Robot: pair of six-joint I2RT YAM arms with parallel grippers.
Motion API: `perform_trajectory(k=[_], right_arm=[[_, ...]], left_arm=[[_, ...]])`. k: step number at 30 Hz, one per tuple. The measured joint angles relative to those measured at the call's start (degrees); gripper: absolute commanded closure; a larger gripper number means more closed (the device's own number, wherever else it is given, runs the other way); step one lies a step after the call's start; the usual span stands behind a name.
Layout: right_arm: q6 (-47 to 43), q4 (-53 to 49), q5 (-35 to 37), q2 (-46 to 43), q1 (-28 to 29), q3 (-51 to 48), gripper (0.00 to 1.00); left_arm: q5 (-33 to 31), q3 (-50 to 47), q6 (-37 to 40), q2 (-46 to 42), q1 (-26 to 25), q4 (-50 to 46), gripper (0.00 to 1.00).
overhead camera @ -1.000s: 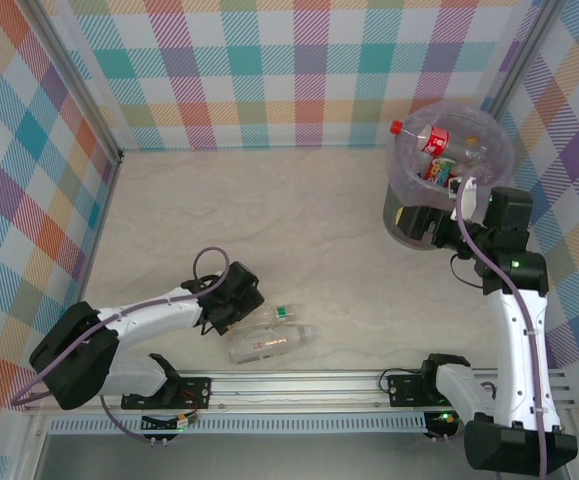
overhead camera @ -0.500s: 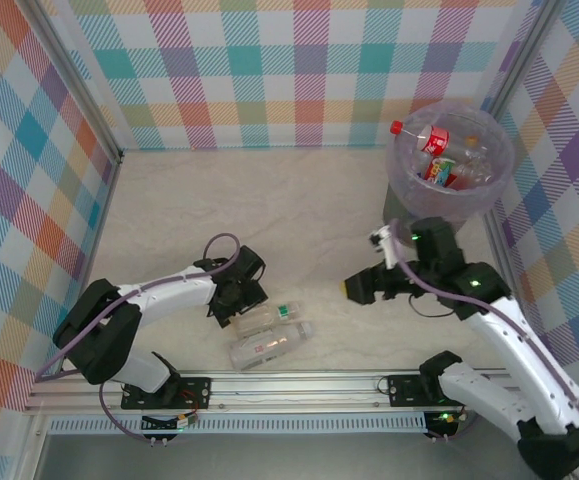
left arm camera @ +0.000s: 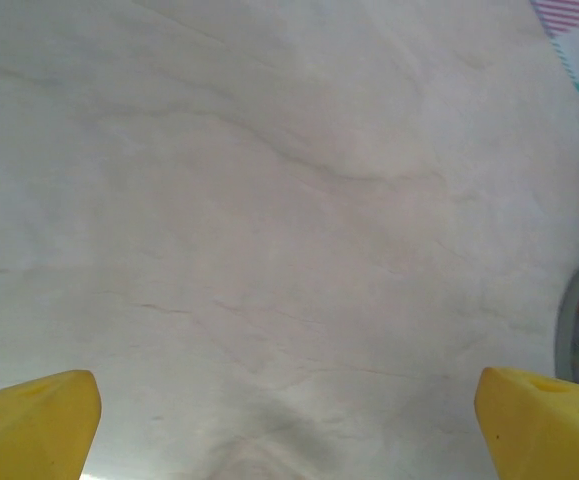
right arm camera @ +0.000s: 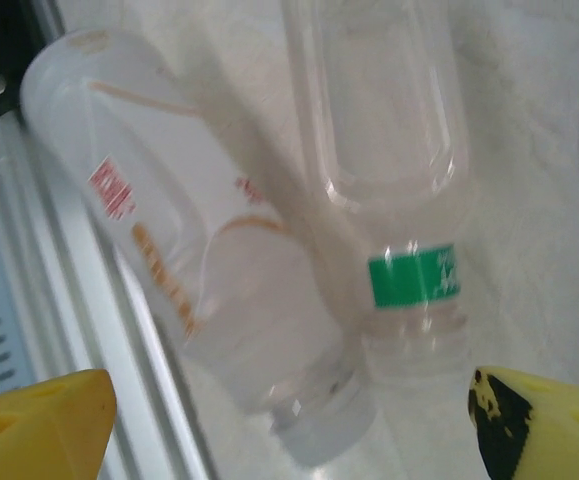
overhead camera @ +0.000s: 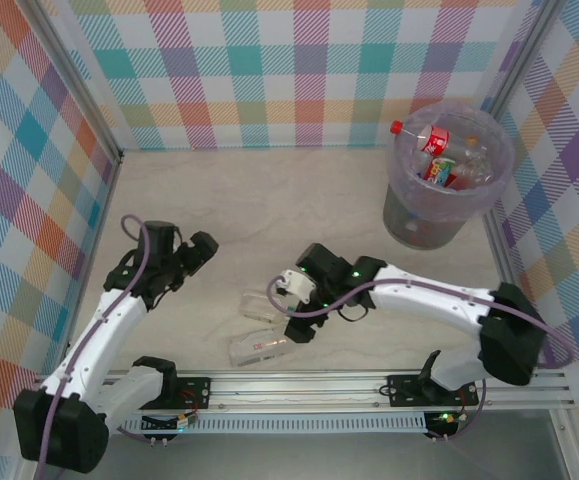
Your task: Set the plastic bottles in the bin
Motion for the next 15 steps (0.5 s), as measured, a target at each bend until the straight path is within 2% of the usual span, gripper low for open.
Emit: perform_trajectory(k=[7, 15], right_arm=[[0.70, 5.25, 3.87, 10.82, 3.52, 6.34, 0.12], [3.28, 7.45, 5.84, 20.11, 4.57, 12.61, 0.17]], left_arm=[[5.79, -2.99, 4.09, -3.04, 8.39, -4.72, 0.04], [9.92, -6.05, 4.85, -3.19, 9.46, -4.90, 0.03]])
